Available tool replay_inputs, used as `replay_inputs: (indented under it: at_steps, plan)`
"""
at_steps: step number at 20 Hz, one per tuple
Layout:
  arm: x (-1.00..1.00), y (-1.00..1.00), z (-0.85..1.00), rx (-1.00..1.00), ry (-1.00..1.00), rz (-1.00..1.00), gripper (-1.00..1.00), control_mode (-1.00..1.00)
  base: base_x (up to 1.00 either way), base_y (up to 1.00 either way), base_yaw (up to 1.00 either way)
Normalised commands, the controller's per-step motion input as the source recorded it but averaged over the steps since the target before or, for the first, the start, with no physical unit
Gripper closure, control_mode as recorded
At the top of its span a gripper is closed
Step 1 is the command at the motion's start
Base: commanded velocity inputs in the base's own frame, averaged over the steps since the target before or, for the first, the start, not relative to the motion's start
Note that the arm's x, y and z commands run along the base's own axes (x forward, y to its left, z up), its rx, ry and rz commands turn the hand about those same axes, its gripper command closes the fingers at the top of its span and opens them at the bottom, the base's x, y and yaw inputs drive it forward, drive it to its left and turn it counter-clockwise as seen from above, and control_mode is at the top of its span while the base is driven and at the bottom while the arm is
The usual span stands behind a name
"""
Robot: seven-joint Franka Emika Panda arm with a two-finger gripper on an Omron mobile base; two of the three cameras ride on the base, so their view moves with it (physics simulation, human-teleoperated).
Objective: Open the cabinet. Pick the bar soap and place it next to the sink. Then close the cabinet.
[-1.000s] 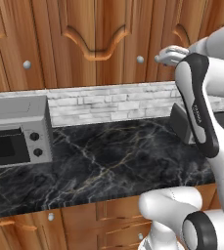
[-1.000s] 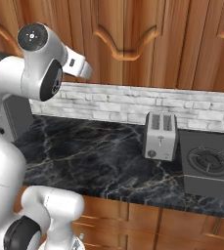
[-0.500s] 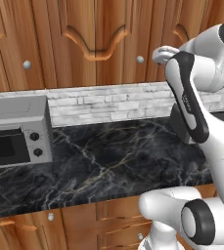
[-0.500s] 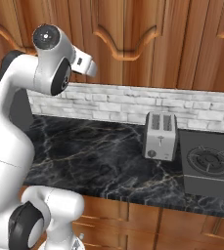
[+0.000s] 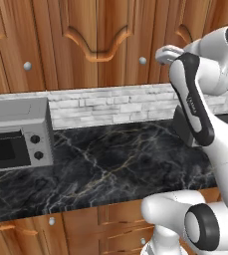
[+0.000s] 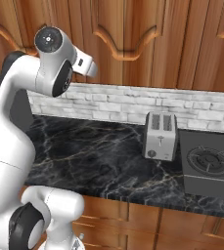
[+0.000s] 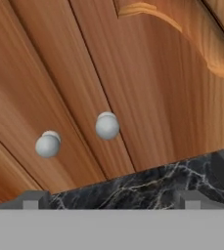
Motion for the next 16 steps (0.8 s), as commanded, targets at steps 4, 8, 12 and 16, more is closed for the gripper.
replay_inputs:
  at_steps: [4, 8, 12, 16]
  plan:
    - [0.00, 0.00, 0.12, 0.07, 0.00, 0.00, -1.00, -1.00, 0.00, 0.00, 0.00]
    - [0.00, 0.00, 0.34, 0.05, 0.00, 0.00, -1.00, -1.00, 0.00, 0.00, 0.00]
    - [0.00, 0.00, 0.20, 0.03, 0.00, 0.00, -1.00, -1.00, 0.00, 0.00, 0.00]
    - [0.14, 0.00, -0.19, 0.00, 0.00, 0.00, -1.00, -1.00, 0.00, 0.00, 0.00]
